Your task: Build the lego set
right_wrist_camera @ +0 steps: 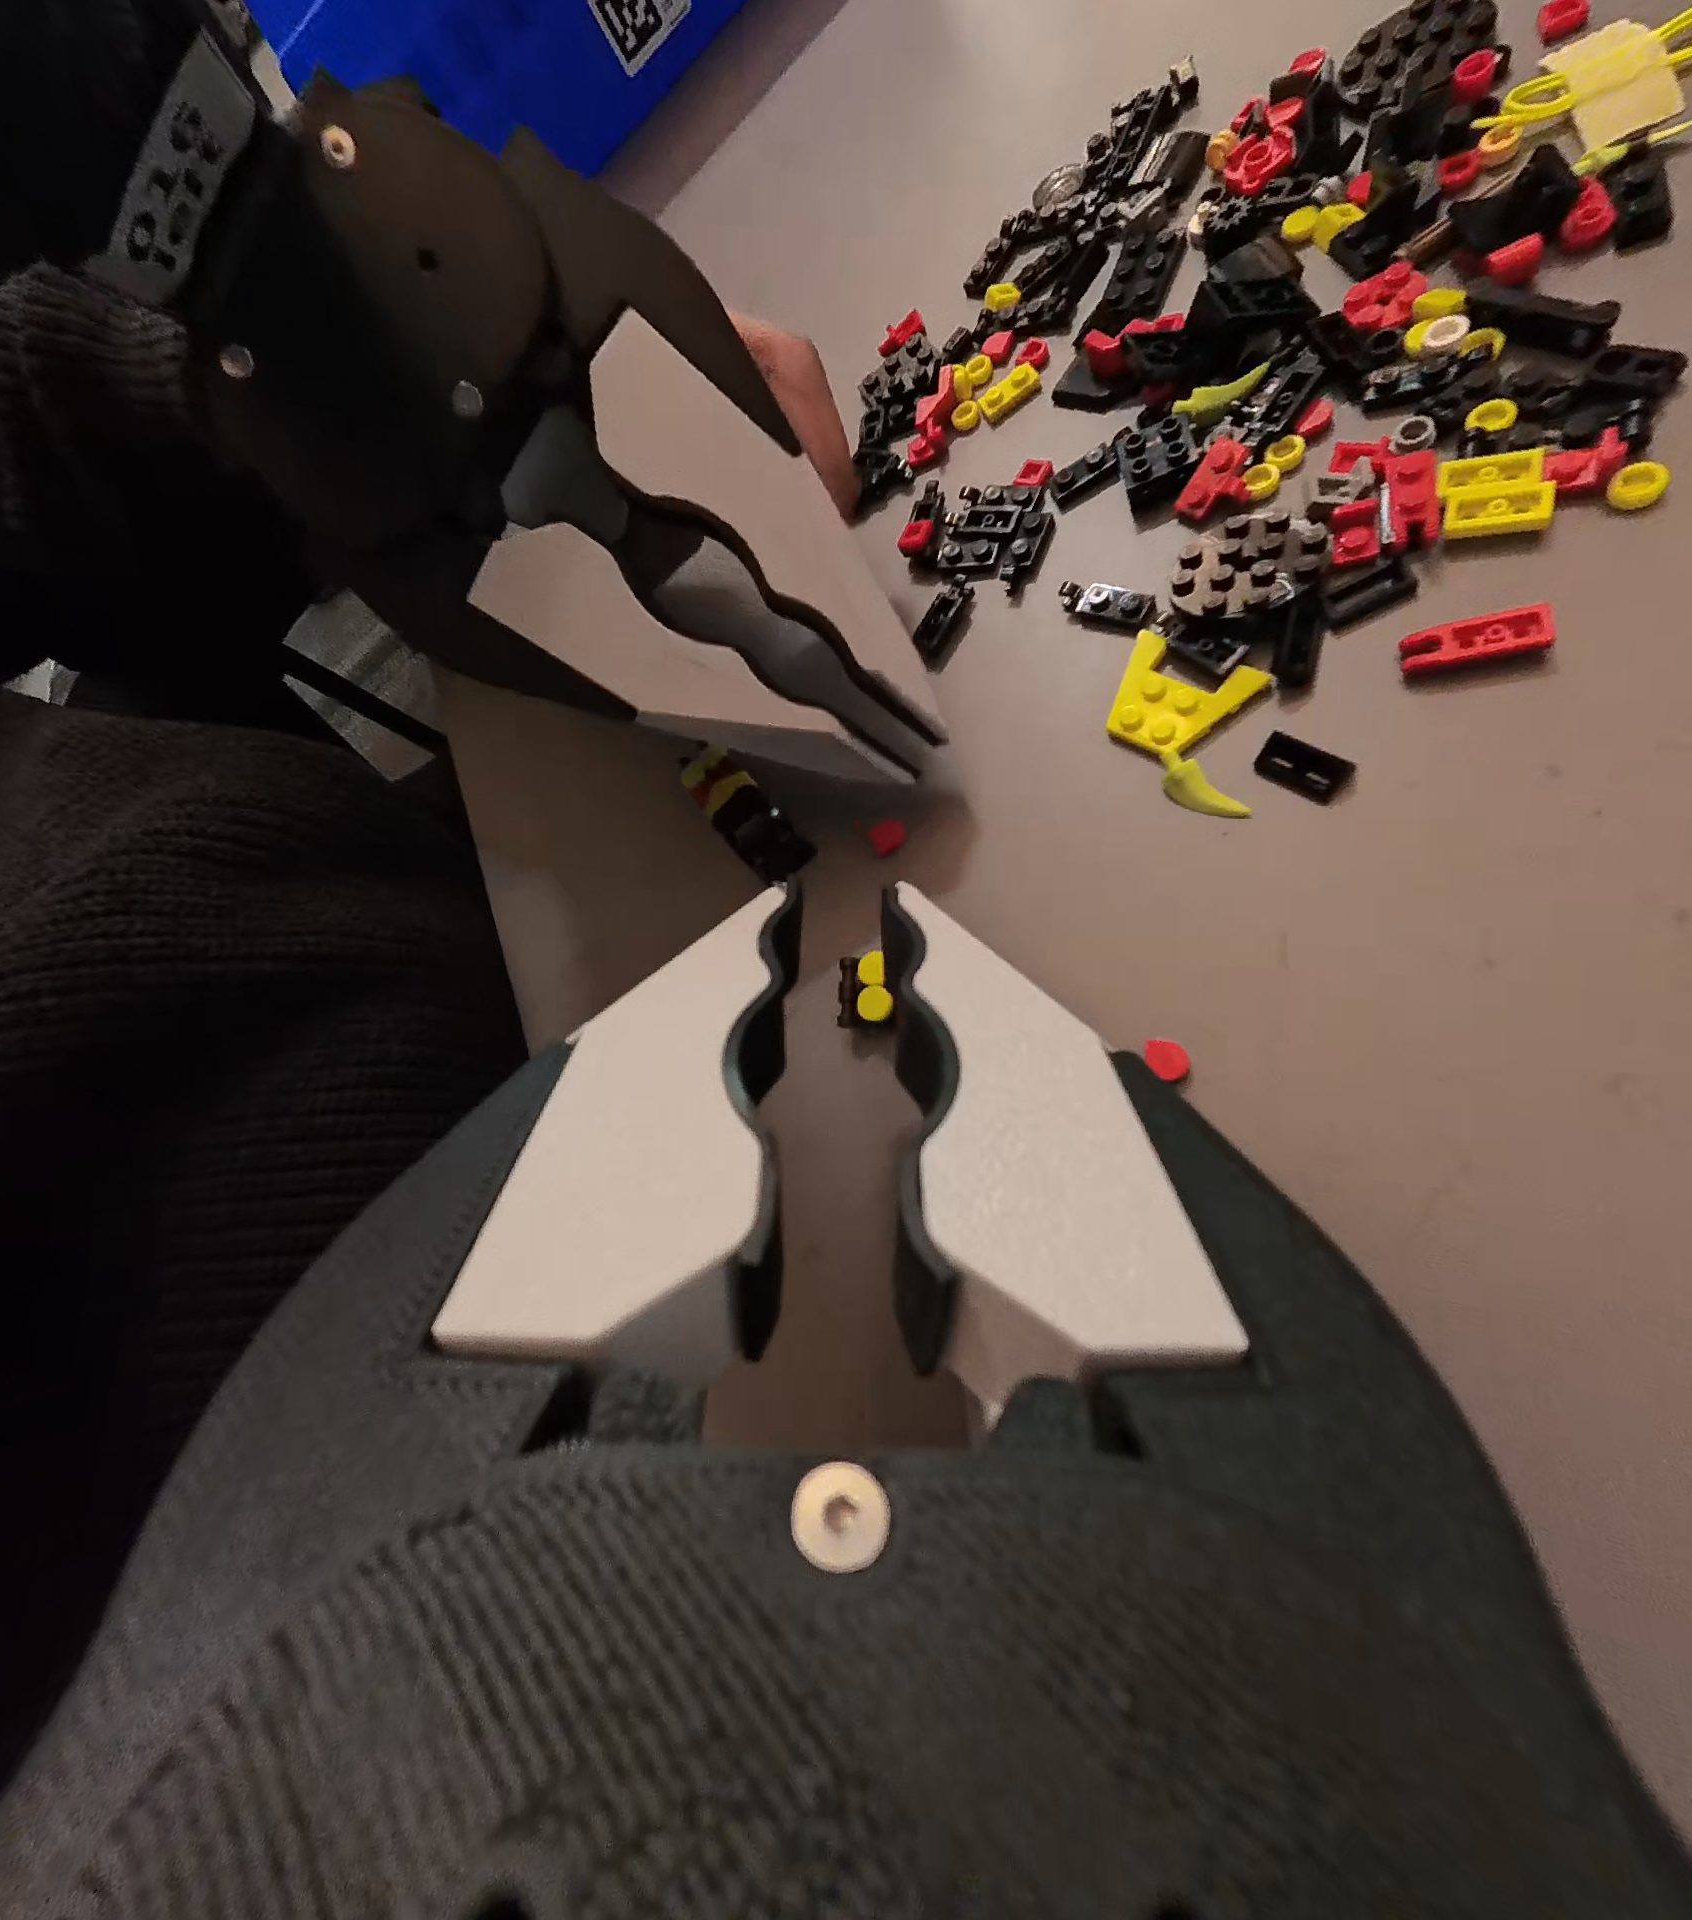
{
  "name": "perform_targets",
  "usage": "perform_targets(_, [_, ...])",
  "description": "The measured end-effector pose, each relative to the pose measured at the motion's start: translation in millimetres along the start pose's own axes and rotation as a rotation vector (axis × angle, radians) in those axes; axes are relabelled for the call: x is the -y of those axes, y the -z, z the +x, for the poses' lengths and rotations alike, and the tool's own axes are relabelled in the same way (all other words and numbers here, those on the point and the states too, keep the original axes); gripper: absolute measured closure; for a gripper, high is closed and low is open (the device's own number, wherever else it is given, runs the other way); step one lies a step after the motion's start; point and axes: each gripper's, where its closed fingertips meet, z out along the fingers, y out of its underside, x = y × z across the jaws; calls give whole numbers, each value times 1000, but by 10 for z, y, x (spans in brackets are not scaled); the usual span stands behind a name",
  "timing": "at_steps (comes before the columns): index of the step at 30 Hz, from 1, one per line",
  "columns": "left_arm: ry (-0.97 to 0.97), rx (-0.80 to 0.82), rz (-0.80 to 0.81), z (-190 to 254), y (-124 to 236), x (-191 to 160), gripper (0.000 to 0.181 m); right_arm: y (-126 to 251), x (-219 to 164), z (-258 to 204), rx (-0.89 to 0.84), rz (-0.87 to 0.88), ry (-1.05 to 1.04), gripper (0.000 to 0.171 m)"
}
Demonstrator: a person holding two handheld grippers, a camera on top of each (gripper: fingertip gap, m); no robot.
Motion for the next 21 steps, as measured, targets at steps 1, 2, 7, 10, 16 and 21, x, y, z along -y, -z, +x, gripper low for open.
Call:
perform_targets(1, [2,5,6,-18,18,7,178,2,3,0,-1,1,1,157])
perform_targets(2, [6,6,11,-31,34,9,178,2,5,0,-2,2,2,157])
perform_targets(7, [3,-14,-23,-16,24,-83,176,-12,-13,12,-23,-13,24,157])
perform_targets(10, [-23,-21,-36,38,0,-94,175,-16,-17,11,-29,-18,33,157])
perform_targets(16, [-62,-2,-48,61,-6,-103,169,-13,-12,14,-28,-15,32,157])
perform_targets(21, [-62,-5,-46,87,-12,-90,167,-14,-12,15,-33,-17,38,157])
